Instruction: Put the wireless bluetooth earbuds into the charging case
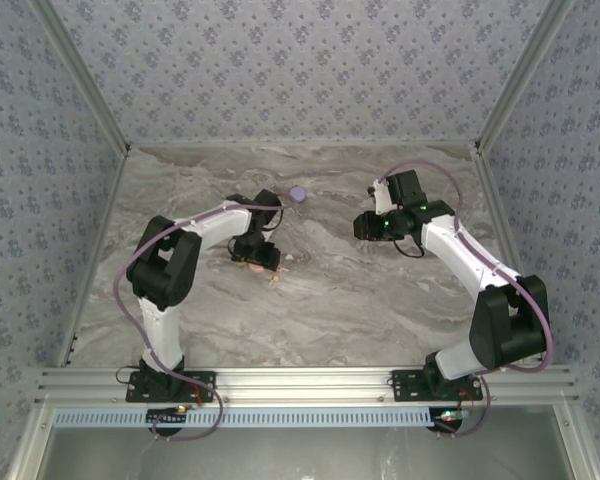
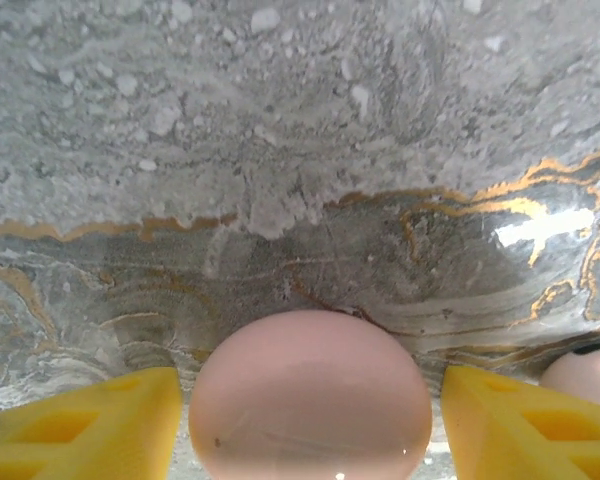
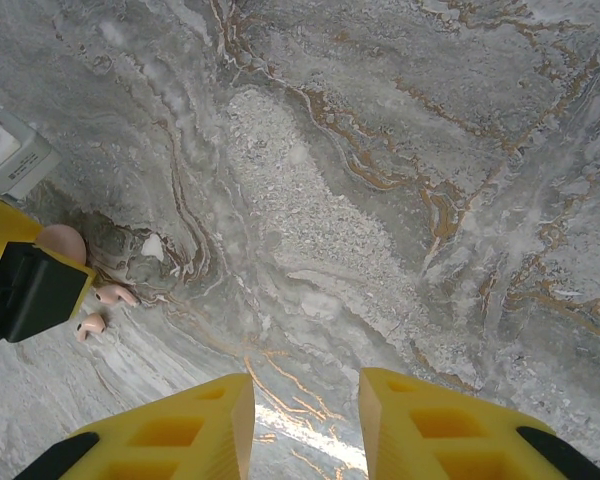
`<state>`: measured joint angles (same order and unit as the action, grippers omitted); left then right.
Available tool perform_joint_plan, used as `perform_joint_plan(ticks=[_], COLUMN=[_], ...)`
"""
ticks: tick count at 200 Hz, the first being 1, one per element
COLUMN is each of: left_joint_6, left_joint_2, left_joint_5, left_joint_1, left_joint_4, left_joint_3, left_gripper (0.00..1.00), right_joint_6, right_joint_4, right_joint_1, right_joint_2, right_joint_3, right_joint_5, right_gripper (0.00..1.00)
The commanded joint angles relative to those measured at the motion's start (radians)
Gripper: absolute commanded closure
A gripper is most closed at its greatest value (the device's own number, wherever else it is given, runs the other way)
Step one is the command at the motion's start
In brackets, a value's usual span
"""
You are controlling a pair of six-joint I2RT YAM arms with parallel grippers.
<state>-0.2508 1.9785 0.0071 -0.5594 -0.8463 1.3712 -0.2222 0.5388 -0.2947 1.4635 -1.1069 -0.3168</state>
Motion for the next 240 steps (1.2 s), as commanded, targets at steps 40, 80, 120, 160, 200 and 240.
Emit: perform_joint_plan(ticks=[40,80,120,160,200,240], left_joint_6=[0.003,-0.023,-0.046,-0.070,-0.122,-0.163], left_joint_2=[0.015,-0.045,-0.026,0.085,0.203,0.268], left_joint_5=[0.011,-0.007,-0.002,0.022,0.063,0.053], left_joint_1=[-0.007,-0.012,-0.065,-0.128,-0.163,-0.186], left_joint_4=[-0.033,-0.043,-0.060,-0.074,-0.067,-0.065], left_joint_3=[0.039,0.077,0.188,0.345,0.450,0.483], left_gripper=[0.52,0.53,0.53,0.52,0.53,0.52], right_joint_6=[0.011,0.011,0.003,-0.017,-0.024,-0.031], right_joint_4=[0.024,0.016,-0.004,-0.029,-0.040,-0.054], right_joint_1=[0.007,0.007,0.015,0.038,0.057,0.064], right_joint_2=[-0.026,-0.026,-0.024,-0.020,-0.011,-0.005], right_joint_3=[0.021,0.030,0.051,0.084,0.113,0.139], right_joint_5=[0.018,0.020,0.031,0.030,0.025,0.016], right_gripper=[0.66,0.66,0.65,0.65,0.65,0.64])
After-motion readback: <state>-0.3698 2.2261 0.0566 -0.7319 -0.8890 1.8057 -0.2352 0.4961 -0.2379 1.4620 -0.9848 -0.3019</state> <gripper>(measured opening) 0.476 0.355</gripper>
